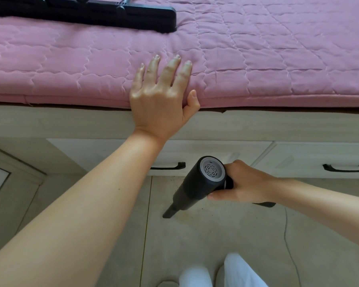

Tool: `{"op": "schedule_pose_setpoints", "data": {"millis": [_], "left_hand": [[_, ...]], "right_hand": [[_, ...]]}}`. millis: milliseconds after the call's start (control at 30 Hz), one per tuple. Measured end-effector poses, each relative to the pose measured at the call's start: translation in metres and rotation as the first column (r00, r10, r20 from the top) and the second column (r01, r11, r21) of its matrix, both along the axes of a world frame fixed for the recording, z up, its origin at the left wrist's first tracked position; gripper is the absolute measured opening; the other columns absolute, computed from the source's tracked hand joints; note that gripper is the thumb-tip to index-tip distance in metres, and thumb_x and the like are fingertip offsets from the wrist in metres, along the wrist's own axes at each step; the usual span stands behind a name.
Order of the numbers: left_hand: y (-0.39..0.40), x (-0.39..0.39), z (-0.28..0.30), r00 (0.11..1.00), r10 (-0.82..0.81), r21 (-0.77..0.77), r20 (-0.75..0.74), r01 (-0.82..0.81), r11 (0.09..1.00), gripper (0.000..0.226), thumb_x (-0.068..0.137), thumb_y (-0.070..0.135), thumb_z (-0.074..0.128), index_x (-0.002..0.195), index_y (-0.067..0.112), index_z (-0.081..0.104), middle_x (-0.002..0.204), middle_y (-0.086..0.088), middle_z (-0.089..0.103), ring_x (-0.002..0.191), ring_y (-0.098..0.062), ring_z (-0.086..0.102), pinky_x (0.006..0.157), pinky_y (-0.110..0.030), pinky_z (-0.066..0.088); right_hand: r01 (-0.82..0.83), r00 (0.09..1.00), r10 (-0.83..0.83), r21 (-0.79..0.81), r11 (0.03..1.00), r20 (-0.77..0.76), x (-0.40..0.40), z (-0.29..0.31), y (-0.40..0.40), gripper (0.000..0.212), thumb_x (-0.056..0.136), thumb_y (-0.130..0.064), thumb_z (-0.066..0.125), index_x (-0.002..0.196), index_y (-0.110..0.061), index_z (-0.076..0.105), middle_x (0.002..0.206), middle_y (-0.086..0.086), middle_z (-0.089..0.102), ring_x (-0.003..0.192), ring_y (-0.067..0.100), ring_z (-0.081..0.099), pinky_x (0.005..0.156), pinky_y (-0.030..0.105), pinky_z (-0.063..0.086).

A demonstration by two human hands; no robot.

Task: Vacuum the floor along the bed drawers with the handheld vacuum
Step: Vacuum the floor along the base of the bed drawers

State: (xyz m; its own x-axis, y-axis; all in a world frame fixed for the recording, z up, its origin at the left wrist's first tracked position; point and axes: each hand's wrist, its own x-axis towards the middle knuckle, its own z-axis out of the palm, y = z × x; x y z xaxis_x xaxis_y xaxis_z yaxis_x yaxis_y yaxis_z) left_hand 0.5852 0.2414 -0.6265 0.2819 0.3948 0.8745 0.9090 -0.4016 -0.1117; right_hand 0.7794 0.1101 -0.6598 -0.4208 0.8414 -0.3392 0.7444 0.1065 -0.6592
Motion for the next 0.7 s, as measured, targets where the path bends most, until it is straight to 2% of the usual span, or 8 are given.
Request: {"op": "schedule_pose_setpoints", "data": {"millis": [100,233,400,633,700], "left_hand": [[0.0006,0.0000,0.0003,1.000,-0.006,-0.002,0.000,0.006,1.000,0.048,0.091,0.039,0.046,0.127,0.017,0.071,0.130,-0.005,0.068,0.119,-0.039,0.064,0.098,-0.053,0.051],[0.0020,-0.0002,-0.0016,1.000,-0.013,0.005,0.013,0.013,1.000,0.049,0.092,0.039,0.044,0.127,0.017,0.071,0.130,-0.006,0.068,0.118,-0.038,0.064,0.098,-0.054,0.051],[0.0022,-0.0005,-0.0009,1.000,-0.006,0.005,0.021,0.006,1.000,0.048,0.091,0.039,0.046,0.127,0.018,0.071,0.130,-0.005,0.068,0.119,-0.038,0.064,0.098,-0.053,0.051],[0.0022,0.0003,-0.0012,1.000,-0.003,0.008,0.017,0.002,1.000,0.048,0.091,0.039,0.047,0.127,0.018,0.071,0.130,-0.005,0.068,0.118,-0.038,0.065,0.098,-0.053,0.051],[0.0023,-0.0003,-0.0012,1.000,-0.003,0.012,0.018,0.003,1.000,0.048,0.091,0.039,0.046,0.127,0.018,0.071,0.130,-0.005,0.068,0.118,-0.038,0.065,0.098,-0.053,0.051]], "right_hand": [[-0.012,1.000,0.012,0.010,1.000,0.016,-0.0021,0.0012,0.0023,0.017,0.079,-0.044,0.071,0.087,-0.043,0.056,0.081,-0.015,0.066,0.079,-0.001,0.062,0.068,0.015,0.048],[-0.018,0.997,0.014,0.052,0.998,0.071,-0.0059,0.0020,0.0023,0.024,0.078,-0.048,0.068,0.095,-0.033,0.059,0.077,-0.011,0.065,0.072,0.003,0.061,0.063,0.018,0.048],[0.010,0.994,-0.025,0.142,0.990,0.106,-0.0062,-0.0004,0.0028,0.031,0.076,-0.055,0.066,0.097,-0.035,0.056,0.075,-0.011,0.064,0.068,0.006,0.059,0.065,0.029,0.052],[0.021,0.996,-0.027,0.079,0.997,0.082,0.0012,-0.0001,-0.0011,0.036,0.069,-0.060,0.064,0.094,-0.034,0.060,0.079,-0.013,0.067,0.074,0.004,0.062,0.070,0.033,0.054],[0.014,0.997,-0.019,0.062,0.998,0.073,0.0023,0.0008,-0.0010,0.033,0.072,-0.056,0.066,0.094,-0.033,0.061,0.080,-0.013,0.067,0.075,0.004,0.062,0.071,0.033,0.054]]}}
